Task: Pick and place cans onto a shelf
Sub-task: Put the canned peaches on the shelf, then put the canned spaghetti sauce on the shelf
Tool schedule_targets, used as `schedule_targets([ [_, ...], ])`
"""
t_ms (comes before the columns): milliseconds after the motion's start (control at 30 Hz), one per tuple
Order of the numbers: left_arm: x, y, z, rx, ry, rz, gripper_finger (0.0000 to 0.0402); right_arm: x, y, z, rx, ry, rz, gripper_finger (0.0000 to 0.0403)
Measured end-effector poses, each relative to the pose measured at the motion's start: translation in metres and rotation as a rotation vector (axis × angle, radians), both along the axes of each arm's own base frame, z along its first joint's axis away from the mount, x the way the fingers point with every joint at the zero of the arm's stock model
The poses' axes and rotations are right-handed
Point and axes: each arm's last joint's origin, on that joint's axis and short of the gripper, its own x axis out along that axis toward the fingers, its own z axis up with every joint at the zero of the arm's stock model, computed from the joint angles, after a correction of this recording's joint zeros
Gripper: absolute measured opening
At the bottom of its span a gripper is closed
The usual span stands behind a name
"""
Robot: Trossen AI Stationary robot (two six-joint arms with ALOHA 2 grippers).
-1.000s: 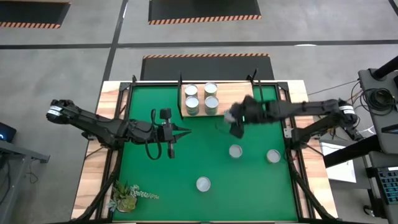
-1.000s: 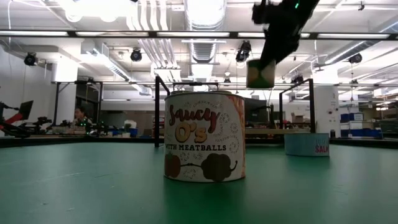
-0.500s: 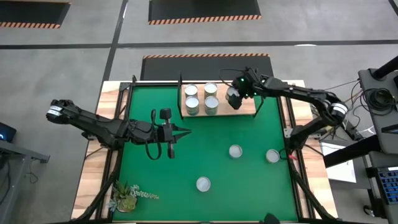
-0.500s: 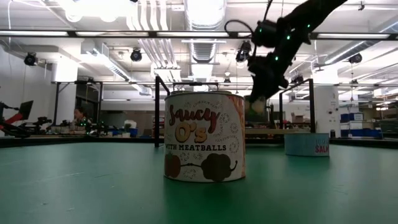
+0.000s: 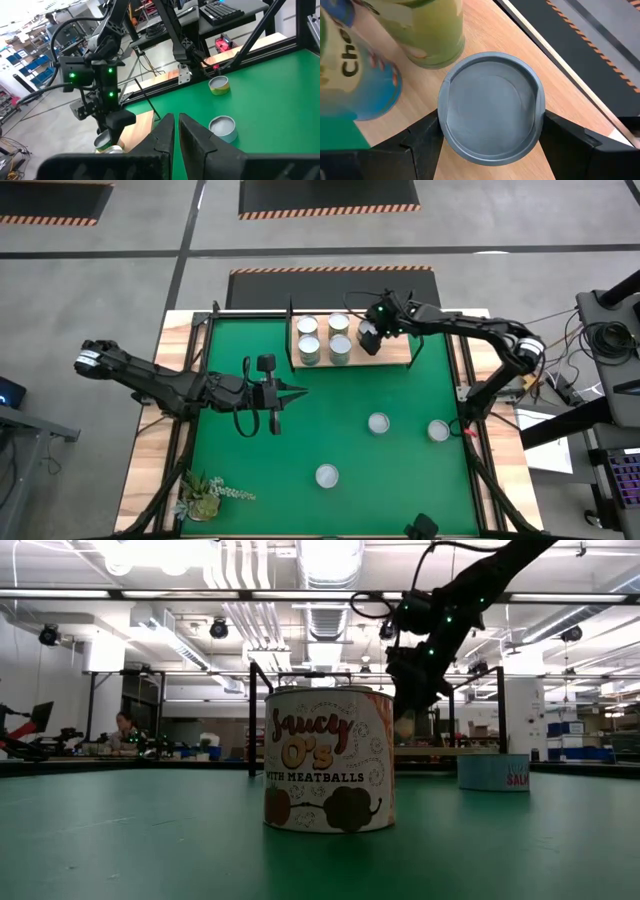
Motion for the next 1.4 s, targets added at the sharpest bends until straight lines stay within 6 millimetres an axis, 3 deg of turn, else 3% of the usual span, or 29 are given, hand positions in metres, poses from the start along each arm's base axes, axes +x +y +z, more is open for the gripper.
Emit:
schedule_targets([
  [400,0.0,0.0,0.0,-0.001,0.0,0.0,0.0008,0.005,-0.004,-0.013,-0.001,0.03,-0.015,0.0341],
  [633,0.0,0.0,0.0,-0.004,-0.001,0.001,0.0008,0.001,-0.001,0.007,-0.02,-0.016,-0.03,0.0351],
  [867,0.0,0.0,0.0,-0.001,0.001,0.001,0.0008,0.0,0.009,0.037,-0.062,-0.094,-0.014,0.0332],
  [1000,0.0,0.0,-0.001,-0.007,0.002,0.001,0.0008,0.001,0.032,0.056,-0.061,-0.163,0.023,0.0326],
  [1200,0.0,0.0,-0.002,-0.024,0.014,0.006,0.0008,0.006,0.094,0.078,-0.03,-0.227,0.209,0.0325],
  [1400,0.0,0.0,-0.003,-0.024,0.015,0.006,0.0008,0.012,0.164,0.073,-0.009,-0.221,0.468,0.0325],
])
